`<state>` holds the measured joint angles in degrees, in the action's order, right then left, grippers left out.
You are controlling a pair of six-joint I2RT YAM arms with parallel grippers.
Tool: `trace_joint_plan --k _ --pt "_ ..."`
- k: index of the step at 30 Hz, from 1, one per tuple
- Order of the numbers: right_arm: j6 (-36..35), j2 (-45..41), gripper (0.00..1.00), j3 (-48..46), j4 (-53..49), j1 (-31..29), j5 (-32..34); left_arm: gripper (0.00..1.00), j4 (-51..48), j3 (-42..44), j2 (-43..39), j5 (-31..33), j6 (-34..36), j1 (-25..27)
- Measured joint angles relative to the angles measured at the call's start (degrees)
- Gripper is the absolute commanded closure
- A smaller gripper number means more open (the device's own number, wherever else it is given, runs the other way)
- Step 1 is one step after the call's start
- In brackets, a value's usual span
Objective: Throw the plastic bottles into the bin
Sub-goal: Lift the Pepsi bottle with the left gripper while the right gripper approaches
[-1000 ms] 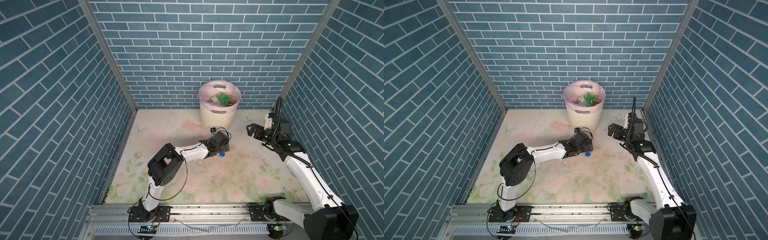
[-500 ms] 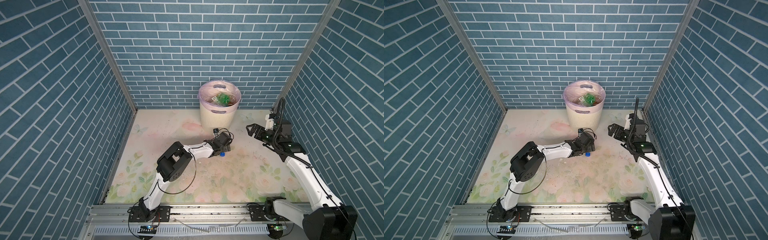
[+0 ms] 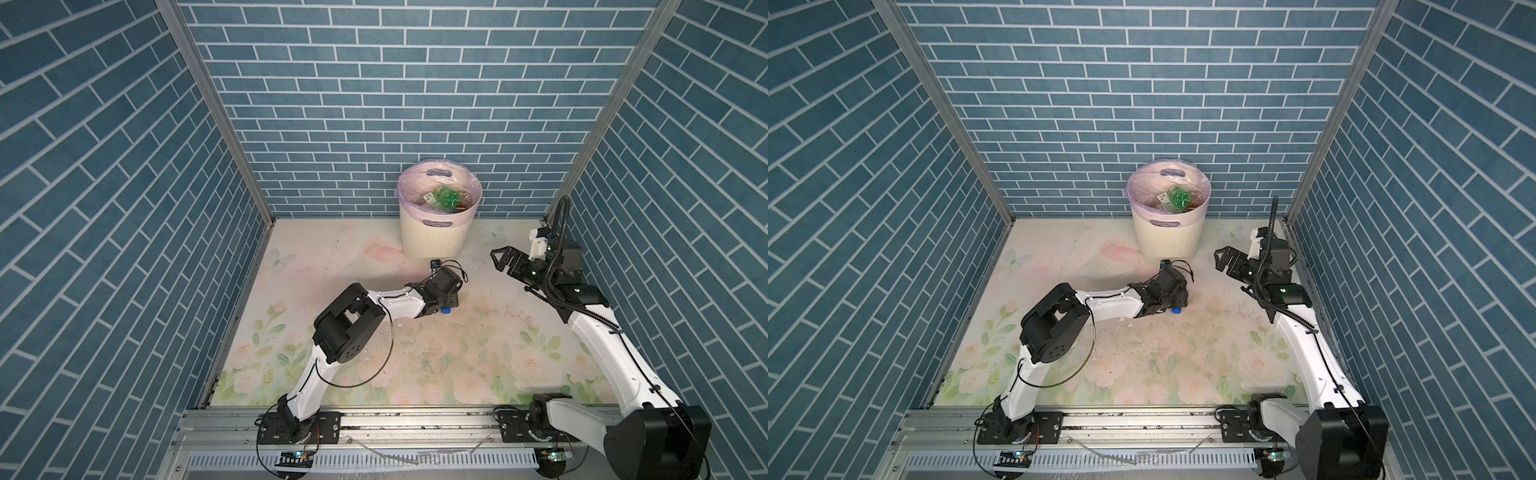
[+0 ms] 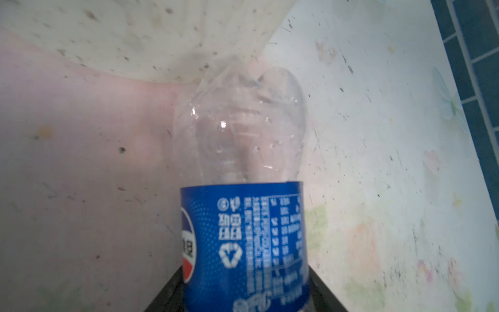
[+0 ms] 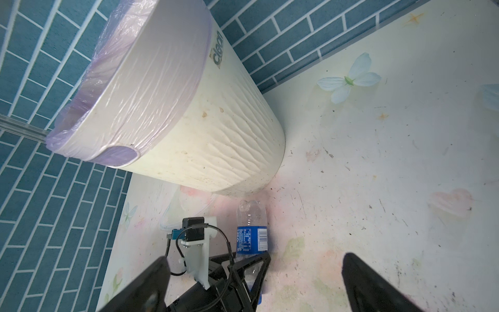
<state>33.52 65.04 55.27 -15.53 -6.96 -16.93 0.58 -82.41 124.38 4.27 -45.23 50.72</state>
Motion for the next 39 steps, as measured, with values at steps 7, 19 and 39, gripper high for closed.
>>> trace_joint_plan --k 7,19,39 --pt "1.20 0.48 0.01 -0.13 0.96 0.11 -0.55 0.43 5.86 5.05 -2.03 -4.94 2.75 -1.20" --pt "2.54 1.64 0.01 -1.03 1.97 0.17 -3.67 0.43 9.92 12.70 -13.73 -9.55 8.52 -1.42" --pt "10.54 6.14 0.03 -1.03 12.28 -2.93 -13.27 0.43 8.07 8.44 -19.39 -11.08 11.89 -0.57"
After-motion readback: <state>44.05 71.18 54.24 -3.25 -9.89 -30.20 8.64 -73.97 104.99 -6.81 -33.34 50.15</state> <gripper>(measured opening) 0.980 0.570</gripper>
